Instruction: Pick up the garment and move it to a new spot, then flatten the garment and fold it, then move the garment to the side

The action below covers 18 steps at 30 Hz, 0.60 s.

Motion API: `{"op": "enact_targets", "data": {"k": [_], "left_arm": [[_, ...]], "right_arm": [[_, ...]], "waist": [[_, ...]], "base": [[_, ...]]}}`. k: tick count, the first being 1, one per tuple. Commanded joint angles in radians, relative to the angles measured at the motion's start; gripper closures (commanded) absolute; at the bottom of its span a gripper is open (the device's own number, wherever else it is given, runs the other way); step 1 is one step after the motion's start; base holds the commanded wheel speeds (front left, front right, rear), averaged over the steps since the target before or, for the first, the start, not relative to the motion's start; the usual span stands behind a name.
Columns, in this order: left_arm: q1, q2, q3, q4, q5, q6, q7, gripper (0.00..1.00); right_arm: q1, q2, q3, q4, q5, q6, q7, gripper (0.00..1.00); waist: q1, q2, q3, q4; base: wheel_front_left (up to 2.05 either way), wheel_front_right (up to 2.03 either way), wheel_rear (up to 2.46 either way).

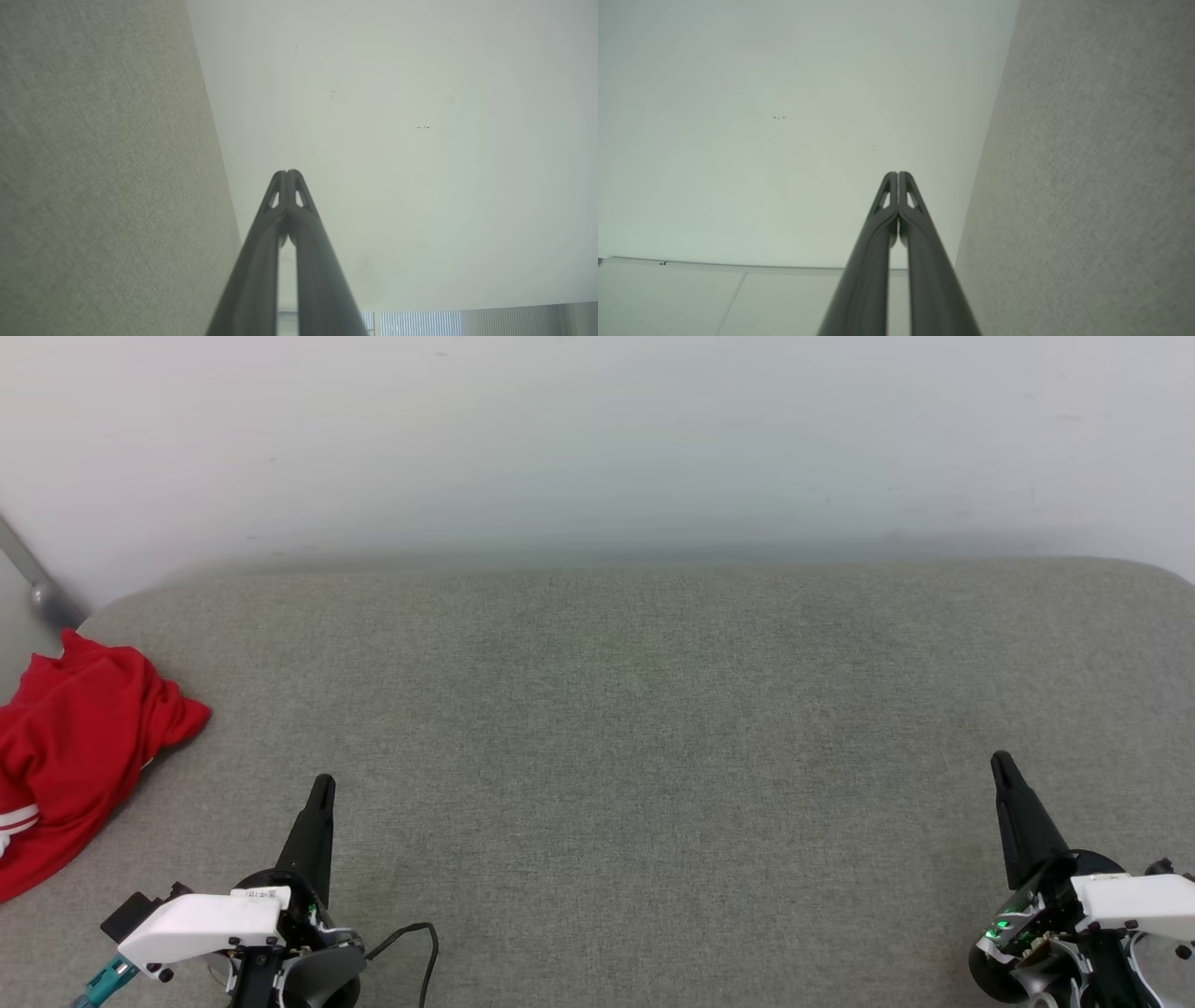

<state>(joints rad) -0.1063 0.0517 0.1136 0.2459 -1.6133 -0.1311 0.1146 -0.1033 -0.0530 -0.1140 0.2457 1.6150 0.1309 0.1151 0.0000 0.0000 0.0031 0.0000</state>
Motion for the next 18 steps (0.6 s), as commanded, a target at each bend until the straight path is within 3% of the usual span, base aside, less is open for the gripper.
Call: {"op": "enact_targets", "data": {"k": [1,2,3,5,6,7,12,18], "left_arm": [[-0.007,-0.002,0.004,0.0,0.003,-0.002,0.003,1.0],[-0.007,-0.002,0.004,0.0,0.003,-0.002,0.003,1.0],[0.0,0.0,0.0,0.0,0.0,0.0,0.0,0.0],[0.01,-0.002,-0.004,0.016,0.0,0.0,-0.001,0.0],[0.02,-0.002,-0.006,0.025,0.0,0.0,-0.002,1.0],[0.026,-0.003,-0.008,0.029,0.001,0.0,-0.004,0.0],[0.035,-0.003,-0.016,0.008,0.025,0.0,-0.03,0.0],[0.038,-0.003,-0.007,-0.026,0.122,0.015,-0.059,0.0]], "right_arm": [[-0.013,0.004,0.0,0.001,-0.005,0.0,0.001,1.0],[-0.013,0.004,0.0,0.001,-0.005,0.0,0.001,1.0],[0.0,0.0,0.0,0.0,0.0,0.0,0.0,0.0],[0.012,0.0,0.002,0.015,-0.001,0.0,-0.002,0.0],[0.02,0.001,0.002,0.025,-0.001,0.0,-0.001,1.0],[0.027,0.001,0.002,0.03,-0.002,0.0,-0.004,0.0],[0.039,0.001,0.001,0.019,-0.034,0.0,-0.03,0.0],[0.047,0.001,-0.016,-0.016,-0.148,0.0,-0.059,0.0]], "waist": [[0.0,0.0,0.0,0.0],[0.0,0.0,0.0,0.0],[0.0,0.0,0.0,0.0],[0.0,0.0,0.0,0.0],[0.0,0.0,0.0,0.0],[0.0,0.0,0.0,0.0],[0.0,0.0,0.001,0.0],[0.0,0.0,0.003,0.0]], "base": [[0.0,0.0,0.0],[0.0,0.0,0.0],[0.0,0.0,0.0],[0.0,0.0,0.0],[0.0,0.0,0.0],[0.0,0.0,0.0],[0.0,0.0,0.0],[0.0,0.0,0.0]]}}
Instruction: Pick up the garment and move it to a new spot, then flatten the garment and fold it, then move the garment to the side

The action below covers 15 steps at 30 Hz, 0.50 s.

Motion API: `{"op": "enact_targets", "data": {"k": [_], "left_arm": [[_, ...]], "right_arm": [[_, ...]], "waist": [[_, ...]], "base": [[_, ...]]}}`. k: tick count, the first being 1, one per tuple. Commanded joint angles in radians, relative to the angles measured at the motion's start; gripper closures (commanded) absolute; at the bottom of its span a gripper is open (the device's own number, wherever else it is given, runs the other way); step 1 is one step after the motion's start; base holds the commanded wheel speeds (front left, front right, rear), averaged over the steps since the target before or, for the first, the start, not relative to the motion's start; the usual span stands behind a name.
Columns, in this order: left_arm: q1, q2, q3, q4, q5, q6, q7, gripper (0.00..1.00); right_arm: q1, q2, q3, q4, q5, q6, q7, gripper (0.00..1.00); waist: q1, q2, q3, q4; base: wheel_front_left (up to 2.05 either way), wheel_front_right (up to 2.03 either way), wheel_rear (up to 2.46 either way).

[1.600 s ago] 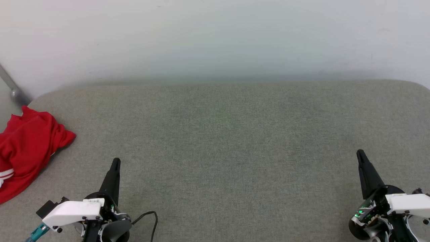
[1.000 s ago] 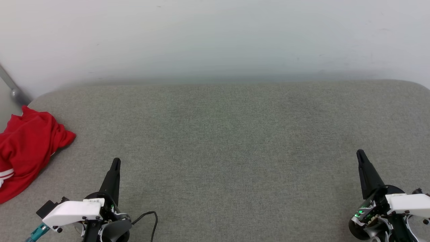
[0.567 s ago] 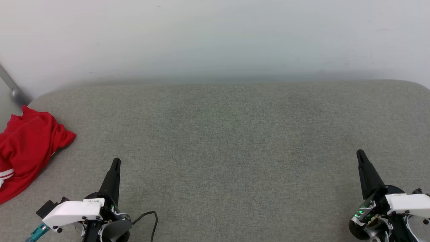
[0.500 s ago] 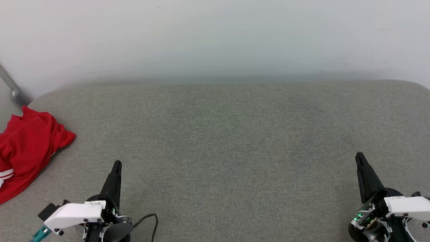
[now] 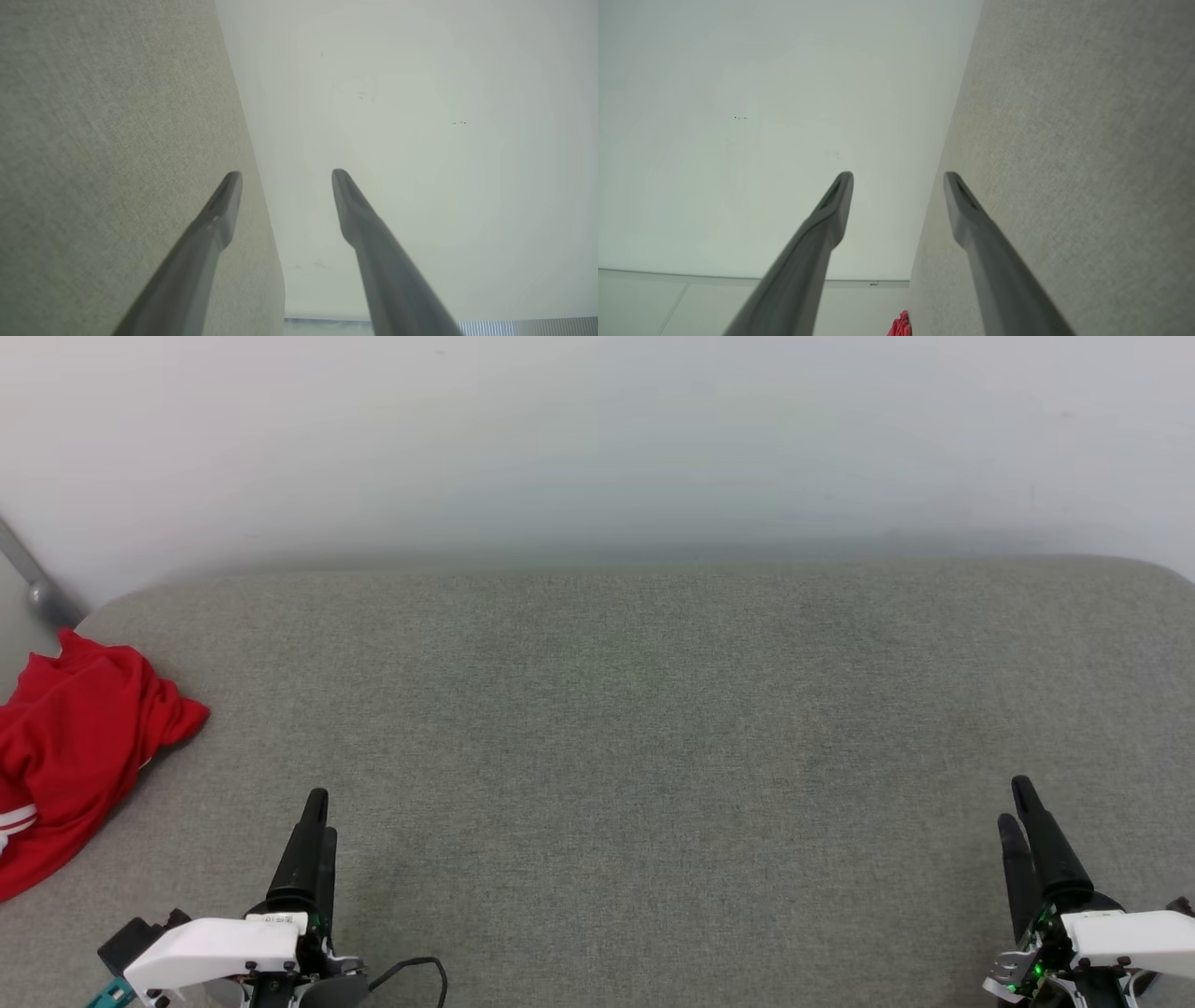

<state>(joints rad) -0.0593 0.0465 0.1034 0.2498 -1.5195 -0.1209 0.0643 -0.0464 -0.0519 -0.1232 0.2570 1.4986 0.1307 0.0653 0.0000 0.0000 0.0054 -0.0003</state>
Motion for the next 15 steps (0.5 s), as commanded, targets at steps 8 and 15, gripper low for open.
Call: {"op": "enact_targets", "data": {"k": [8,15], "left_arm": [[-0.005,0.002,-0.025,-0.1,0.211,0.079,-0.045,0.0],[0.006,0.003,-0.064,-0.133,0.38,0.136,-0.074,0.0]], "right_arm": [[0.004,0.0,-0.004,-0.094,-0.219,0.0,-0.046,0.0],[0.018,0.0,0.011,-0.141,-0.387,0.0,-0.075,0.0]], "waist": [[0.0,0.0,0.004,0.0],[0.0,0.0,0.006,0.0]], "base": [[0.0,0.0,0.0],[0.0,0.0,0.0]]}}
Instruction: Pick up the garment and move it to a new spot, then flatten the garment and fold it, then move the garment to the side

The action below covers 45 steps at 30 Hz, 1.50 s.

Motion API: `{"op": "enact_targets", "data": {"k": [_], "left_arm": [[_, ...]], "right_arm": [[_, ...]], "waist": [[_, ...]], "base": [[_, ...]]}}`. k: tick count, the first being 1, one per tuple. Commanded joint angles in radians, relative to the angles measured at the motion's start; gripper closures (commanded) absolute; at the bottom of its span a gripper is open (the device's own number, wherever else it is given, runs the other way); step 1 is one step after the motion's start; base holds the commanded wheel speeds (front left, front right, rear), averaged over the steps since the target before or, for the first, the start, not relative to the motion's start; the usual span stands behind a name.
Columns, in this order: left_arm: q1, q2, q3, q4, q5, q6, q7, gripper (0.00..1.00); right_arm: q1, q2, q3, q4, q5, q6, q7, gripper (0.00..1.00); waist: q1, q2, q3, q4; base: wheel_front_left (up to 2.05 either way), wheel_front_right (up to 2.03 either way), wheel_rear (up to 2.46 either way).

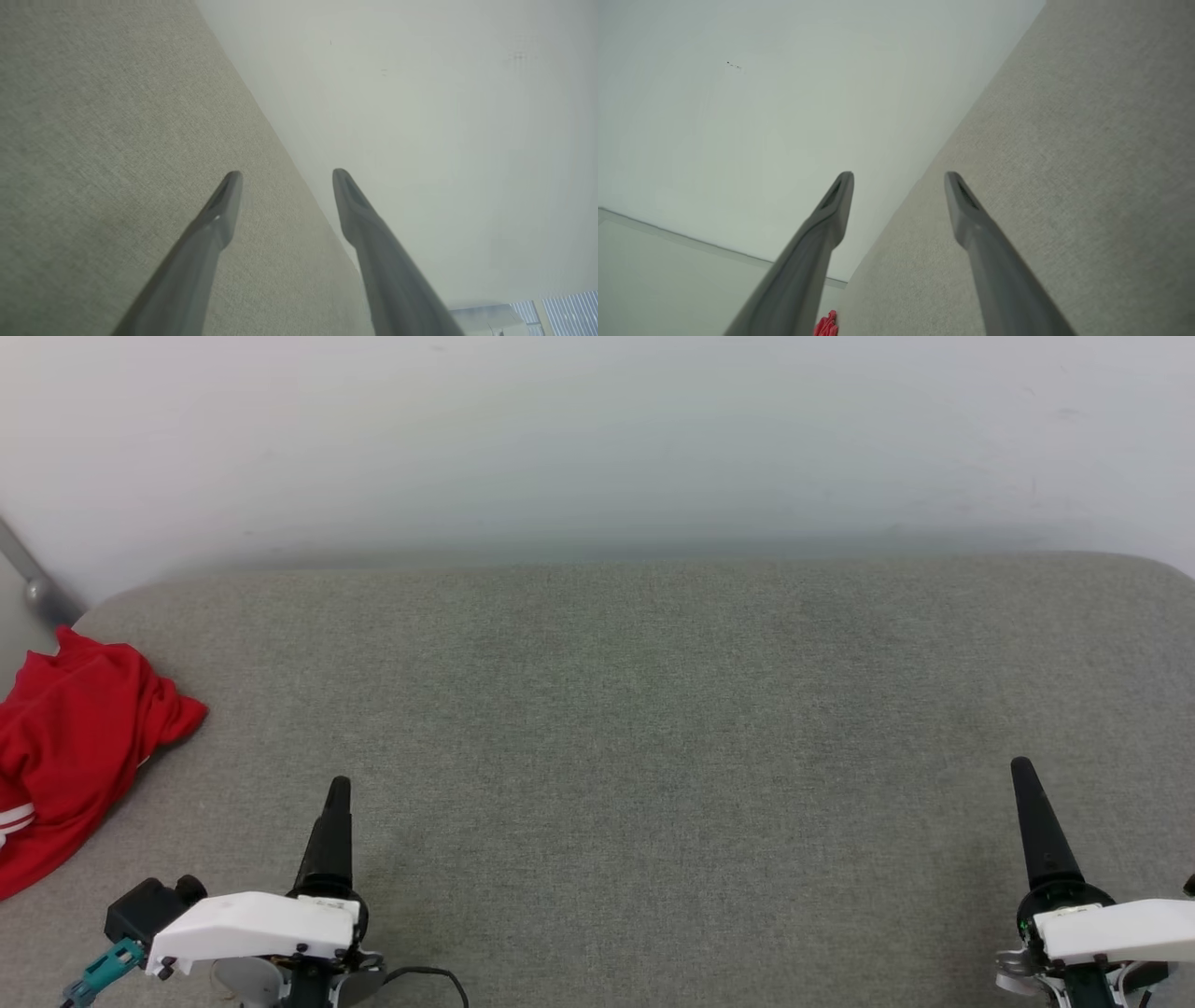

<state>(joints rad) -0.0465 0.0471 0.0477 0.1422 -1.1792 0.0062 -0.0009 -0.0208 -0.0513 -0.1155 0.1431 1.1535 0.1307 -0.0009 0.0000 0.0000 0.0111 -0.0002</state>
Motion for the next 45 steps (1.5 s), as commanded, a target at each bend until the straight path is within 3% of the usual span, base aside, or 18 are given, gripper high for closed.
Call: {"op": "enact_targets", "data": {"k": [1,17,28,45], "left_arm": [[-0.005,0.002,-0.013,-0.029,0.062,0.016,-0.014,0.0],[0.01,0.019,-0.091,-0.042,0.379,0.086,-0.072,0.0],[0.022,0.046,-0.155,-0.057,0.532,0.138,-0.107,0.0],[0.036,0.069,-0.226,-0.082,0.704,0.207,-0.152,0.0]], "right_arm": [[-0.006,0.0,0.006,-0.034,-0.065,0.0,-0.013,0.0],[0.031,0.0,0.045,-0.094,-0.4,0.0,-0.072,0.0],[0.053,0.0,0.061,-0.117,-0.588,0.0,-0.107,0.0],[0.08,0.001,0.072,-0.16,-0.784,0.0,-0.152,0.0]], "waist": [[0.0,0.0,0.0,0.0],[0.0,0.0,0.005,0.002],[0.0,0.0,0.007,0.004],[0.0,0.0,0.006,0.01]], "base": [[0.0,0.0,0.0],[0.0,0.0,0.0],[0.0,0.0,0.0],[0.0,0.0,0.0]]}}
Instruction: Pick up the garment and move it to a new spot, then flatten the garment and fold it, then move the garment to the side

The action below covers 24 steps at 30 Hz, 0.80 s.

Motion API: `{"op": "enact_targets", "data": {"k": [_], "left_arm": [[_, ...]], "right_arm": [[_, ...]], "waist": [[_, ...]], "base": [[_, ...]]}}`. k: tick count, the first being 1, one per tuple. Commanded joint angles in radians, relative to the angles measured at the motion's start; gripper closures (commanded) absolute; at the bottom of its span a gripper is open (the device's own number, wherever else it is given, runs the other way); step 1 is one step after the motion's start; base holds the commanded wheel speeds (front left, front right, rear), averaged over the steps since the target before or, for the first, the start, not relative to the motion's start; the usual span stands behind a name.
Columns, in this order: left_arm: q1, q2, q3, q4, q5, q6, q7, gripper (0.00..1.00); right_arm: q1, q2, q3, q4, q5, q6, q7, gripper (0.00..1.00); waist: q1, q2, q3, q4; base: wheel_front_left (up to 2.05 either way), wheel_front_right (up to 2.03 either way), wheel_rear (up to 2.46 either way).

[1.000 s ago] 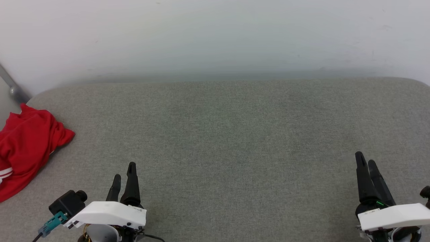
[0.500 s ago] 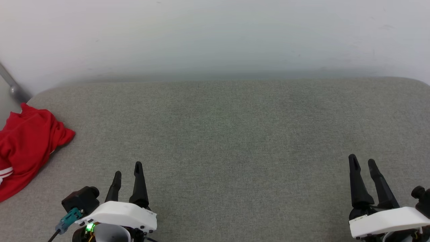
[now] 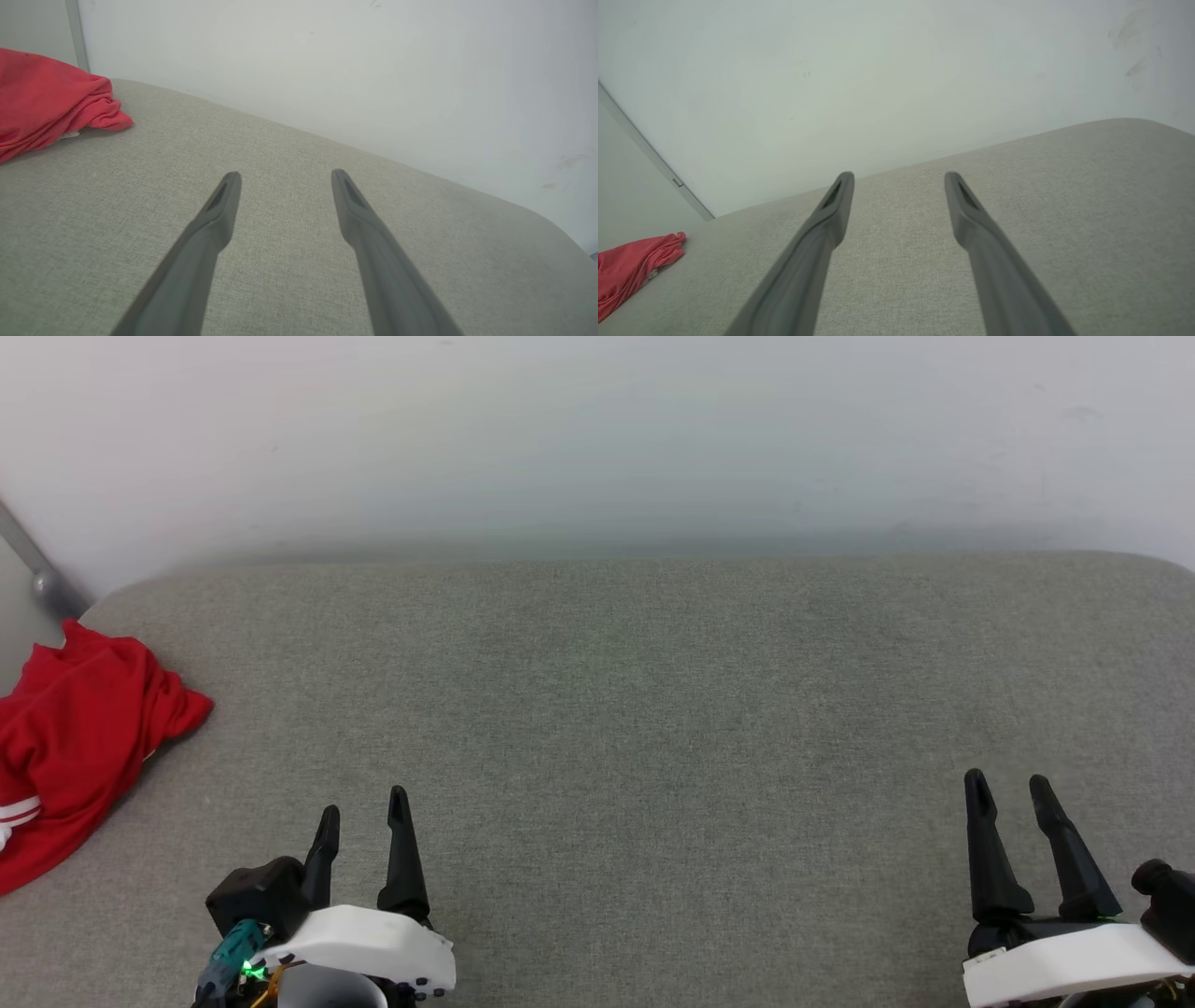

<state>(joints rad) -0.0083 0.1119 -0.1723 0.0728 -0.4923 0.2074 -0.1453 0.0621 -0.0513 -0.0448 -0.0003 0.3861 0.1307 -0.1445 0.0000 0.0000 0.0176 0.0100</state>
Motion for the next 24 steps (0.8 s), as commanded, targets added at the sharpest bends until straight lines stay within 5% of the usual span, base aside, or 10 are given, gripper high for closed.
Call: {"op": "enact_targets", "data": {"k": [1,24], "left_arm": [[-0.001,0.005,-0.009,-0.014,0.026,0.007,-0.011,0.0],[0.035,-0.006,-0.032,-0.039,0.228,0.019,-0.064,0.0]], "right_arm": [[-0.001,0.001,-0.002,-0.02,-0.022,0.0,-0.011,0.0],[0.042,0.001,-0.015,-0.06,-0.192,0.0,-0.065,0.0]], "waist": [[0.0,0.0,0.0,0.001],[0.0,0.0,0.004,0.007]], "base": [[0.0,0.0,0.0],[0.0,0.0,0.0]]}}
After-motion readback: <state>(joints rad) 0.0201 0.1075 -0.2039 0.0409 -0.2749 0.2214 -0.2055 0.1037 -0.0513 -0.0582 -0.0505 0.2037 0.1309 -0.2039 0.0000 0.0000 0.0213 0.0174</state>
